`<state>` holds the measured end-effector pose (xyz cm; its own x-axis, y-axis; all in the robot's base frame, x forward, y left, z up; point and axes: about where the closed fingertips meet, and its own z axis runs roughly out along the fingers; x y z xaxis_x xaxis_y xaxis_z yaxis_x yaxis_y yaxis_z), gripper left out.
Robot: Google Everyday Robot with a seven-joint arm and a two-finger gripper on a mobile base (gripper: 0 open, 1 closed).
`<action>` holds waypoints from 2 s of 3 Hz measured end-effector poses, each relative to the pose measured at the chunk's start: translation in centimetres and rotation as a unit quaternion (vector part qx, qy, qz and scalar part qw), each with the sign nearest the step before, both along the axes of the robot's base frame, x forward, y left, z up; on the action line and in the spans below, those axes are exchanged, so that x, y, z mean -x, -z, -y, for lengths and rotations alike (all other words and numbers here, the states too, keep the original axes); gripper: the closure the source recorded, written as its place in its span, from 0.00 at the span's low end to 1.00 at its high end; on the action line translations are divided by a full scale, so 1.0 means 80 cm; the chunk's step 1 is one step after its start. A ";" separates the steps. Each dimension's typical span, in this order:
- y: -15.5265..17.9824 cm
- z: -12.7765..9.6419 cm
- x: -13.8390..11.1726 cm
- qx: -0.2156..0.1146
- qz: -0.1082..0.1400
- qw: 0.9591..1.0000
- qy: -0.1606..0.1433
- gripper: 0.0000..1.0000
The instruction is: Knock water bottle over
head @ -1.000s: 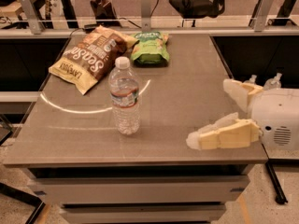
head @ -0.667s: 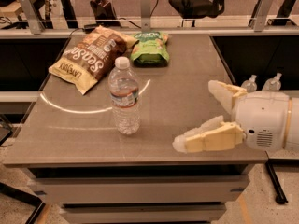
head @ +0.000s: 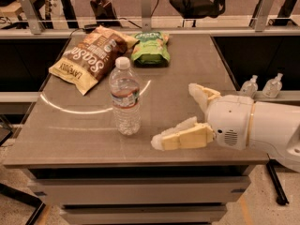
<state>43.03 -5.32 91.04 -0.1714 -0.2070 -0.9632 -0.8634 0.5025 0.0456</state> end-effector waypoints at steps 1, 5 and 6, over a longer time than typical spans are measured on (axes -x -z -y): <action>0.008 -0.020 -0.012 -0.012 0.006 1.000 -0.001 0.00; 0.003 -0.129 -0.042 -0.062 0.023 0.998 -0.020 0.00; 0.009 -0.145 -0.040 -0.074 0.020 0.997 -0.031 0.18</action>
Offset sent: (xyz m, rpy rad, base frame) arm 0.0318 0.0598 -0.0064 0.0738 -0.0484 0.0086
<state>46.23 6.25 90.35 -0.1241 -0.0716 -0.9897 -0.8955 0.4376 0.0806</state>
